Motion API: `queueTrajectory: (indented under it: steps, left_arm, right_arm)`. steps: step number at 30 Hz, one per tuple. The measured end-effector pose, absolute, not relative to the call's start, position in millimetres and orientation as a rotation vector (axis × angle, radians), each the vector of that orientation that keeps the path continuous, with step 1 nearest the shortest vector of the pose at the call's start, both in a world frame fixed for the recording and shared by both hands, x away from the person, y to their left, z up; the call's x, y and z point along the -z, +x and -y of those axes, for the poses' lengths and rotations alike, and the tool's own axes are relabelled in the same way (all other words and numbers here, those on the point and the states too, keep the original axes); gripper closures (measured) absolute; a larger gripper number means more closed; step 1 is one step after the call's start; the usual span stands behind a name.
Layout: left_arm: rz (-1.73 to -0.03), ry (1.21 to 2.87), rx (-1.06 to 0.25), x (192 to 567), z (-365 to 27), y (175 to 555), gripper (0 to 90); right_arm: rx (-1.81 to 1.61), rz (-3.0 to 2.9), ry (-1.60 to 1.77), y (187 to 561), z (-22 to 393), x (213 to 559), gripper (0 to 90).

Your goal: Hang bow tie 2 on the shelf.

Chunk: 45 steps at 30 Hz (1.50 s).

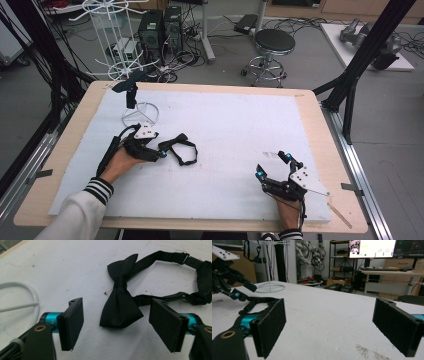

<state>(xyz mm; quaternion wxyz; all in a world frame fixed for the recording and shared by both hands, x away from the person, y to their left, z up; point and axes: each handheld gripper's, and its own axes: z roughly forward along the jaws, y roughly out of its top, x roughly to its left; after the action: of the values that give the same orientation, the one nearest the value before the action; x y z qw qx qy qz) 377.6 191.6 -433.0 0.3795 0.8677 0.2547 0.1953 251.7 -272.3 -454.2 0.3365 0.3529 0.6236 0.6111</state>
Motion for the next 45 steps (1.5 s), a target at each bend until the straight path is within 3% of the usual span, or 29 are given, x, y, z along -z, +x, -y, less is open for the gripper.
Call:
queueTrajectory:
  steps: [13,33,42,45]
  left_arm:
    - [-0.686,2.252,-0.484,436,-186,381,41.1]
    - [-0.707,2.369,-0.409,428,-172,392,43.8]
    - [-0.717,2.418,-0.394,426,-169,395,55.4]
    - [-0.723,2.427,-0.403,423,-167,396,64.5]
  right_arm:
    - [-1.594,-1.625,0.92,252,272,454,11.0]
    - [-1.597,-1.623,0.919,252,273,454,10.9]
    - [-1.598,-1.622,0.919,252,273,454,11.0]
    - [-1.597,-1.622,0.919,252,273,454,11.0]
